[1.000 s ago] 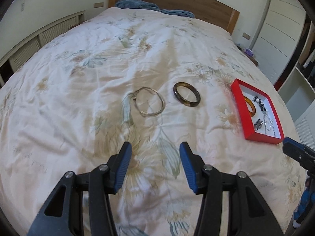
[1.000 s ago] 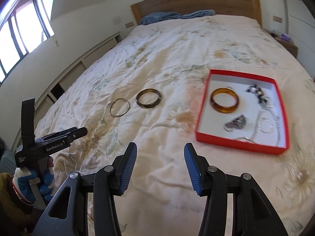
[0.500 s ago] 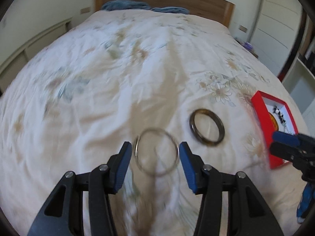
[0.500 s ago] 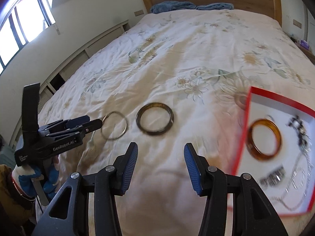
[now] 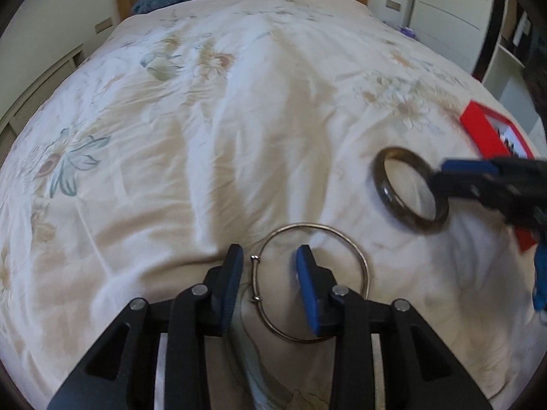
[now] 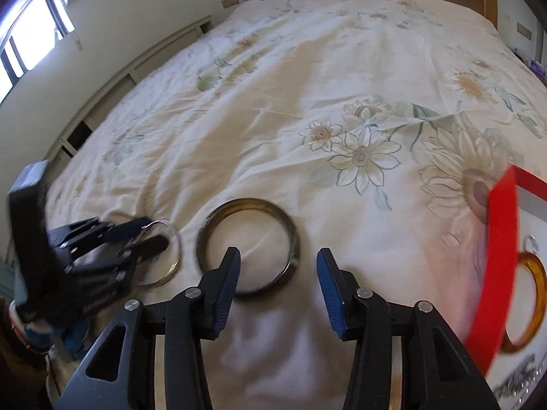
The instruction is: Organize jewelry
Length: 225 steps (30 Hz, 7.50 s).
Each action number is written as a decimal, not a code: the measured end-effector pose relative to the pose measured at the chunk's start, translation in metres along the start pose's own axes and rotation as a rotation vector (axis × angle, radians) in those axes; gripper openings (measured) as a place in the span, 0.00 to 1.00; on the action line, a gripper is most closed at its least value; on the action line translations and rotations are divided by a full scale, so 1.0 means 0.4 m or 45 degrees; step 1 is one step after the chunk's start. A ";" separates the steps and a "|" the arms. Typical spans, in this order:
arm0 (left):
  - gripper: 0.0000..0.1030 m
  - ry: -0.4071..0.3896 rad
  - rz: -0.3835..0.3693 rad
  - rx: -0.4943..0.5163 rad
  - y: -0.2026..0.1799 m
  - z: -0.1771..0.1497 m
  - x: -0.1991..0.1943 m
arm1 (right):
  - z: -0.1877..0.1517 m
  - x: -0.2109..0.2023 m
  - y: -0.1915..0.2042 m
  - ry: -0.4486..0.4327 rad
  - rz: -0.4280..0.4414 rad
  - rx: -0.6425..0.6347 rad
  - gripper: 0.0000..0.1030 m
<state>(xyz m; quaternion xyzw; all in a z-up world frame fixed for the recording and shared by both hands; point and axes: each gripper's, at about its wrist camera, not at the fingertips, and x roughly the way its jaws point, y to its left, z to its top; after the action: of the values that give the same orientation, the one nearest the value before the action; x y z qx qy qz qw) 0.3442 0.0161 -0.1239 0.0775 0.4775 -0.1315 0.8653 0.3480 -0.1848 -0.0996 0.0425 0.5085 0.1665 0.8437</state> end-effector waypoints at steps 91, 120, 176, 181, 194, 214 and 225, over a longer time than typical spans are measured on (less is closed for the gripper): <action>0.30 -0.026 -0.196 0.030 -0.717 0.222 -0.084 | -0.332 -0.455 -0.470 -0.093 -0.470 0.200 0.31; 0.31 -0.413 -0.089 -0.077 -0.598 -0.182 -0.814 | -0.662 -0.990 0.059 -0.501 -0.489 0.180 0.61; 0.44 -0.420 0.063 -0.303 -0.436 -0.357 -0.875 | -0.739 -1.015 0.132 -0.654 -0.532 0.189 0.74; 0.44 -0.410 0.071 -0.305 -0.428 -0.350 -0.854 | -0.741 -1.005 0.119 -0.637 -0.546 0.206 0.74; 0.44 -0.403 0.119 -0.318 -0.421 -0.361 -0.841 | -0.740 -0.996 0.114 -0.639 -0.538 0.193 0.76; 0.45 -0.422 0.192 -0.307 -0.404 -0.380 -0.839 | -0.726 -0.961 0.113 -0.646 -0.516 0.140 0.80; 0.45 -0.388 0.162 -0.230 -0.436 -0.383 -0.797 | -0.728 -0.928 0.067 -0.621 -0.516 0.200 0.85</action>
<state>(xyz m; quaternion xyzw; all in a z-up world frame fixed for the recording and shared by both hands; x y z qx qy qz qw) 0.0059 -0.0613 0.0630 0.0089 0.3449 -0.0434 0.9376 -0.0709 -0.3084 0.0808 0.0439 0.3008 -0.0596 0.9508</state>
